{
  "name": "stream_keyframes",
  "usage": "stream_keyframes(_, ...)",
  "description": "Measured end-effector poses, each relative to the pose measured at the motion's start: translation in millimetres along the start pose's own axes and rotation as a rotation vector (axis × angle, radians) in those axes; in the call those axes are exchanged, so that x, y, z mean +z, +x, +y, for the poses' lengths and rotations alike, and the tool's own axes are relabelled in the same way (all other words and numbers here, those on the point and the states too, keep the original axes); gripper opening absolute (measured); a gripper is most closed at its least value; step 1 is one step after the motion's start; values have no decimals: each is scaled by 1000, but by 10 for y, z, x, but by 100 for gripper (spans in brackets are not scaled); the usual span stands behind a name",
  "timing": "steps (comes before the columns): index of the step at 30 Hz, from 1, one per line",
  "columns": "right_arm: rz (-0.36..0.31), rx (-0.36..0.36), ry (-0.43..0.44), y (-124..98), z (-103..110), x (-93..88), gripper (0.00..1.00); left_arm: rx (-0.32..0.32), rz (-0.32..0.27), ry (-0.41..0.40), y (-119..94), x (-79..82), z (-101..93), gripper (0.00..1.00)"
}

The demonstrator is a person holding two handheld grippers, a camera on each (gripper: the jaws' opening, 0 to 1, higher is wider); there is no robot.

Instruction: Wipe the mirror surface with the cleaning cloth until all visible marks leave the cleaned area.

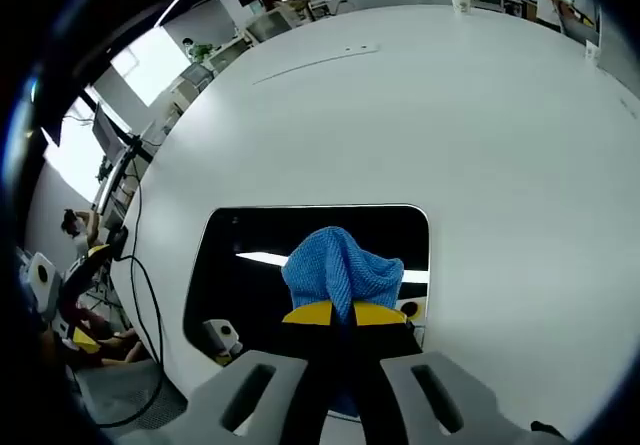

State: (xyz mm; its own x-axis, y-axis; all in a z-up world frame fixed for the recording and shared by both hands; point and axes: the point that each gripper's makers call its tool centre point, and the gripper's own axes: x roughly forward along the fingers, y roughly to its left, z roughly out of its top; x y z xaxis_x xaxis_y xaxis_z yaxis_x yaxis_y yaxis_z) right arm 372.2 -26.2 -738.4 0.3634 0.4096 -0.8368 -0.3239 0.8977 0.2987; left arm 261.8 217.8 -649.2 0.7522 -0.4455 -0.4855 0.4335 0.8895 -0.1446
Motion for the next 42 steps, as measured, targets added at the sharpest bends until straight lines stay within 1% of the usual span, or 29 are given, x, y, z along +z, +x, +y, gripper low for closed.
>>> stream_keyframes(7,0,-18,-4,-35,-86,-5,0,-4,-1,1,-2,-12,-11,99)
stream_keyframes(15,0,-43,-5,-72,-195,-8,0,-4,-19,4,0,29,-27,99)
stream_keyframes(30,0,-73,4,-127,-345,-7,0,-3,-20,-2,-8,5,-33,99)
stream_keyframes(42,8,-90,-1,-150,-387,-16,0,-6,-19,-3,4,-1,-63,99)
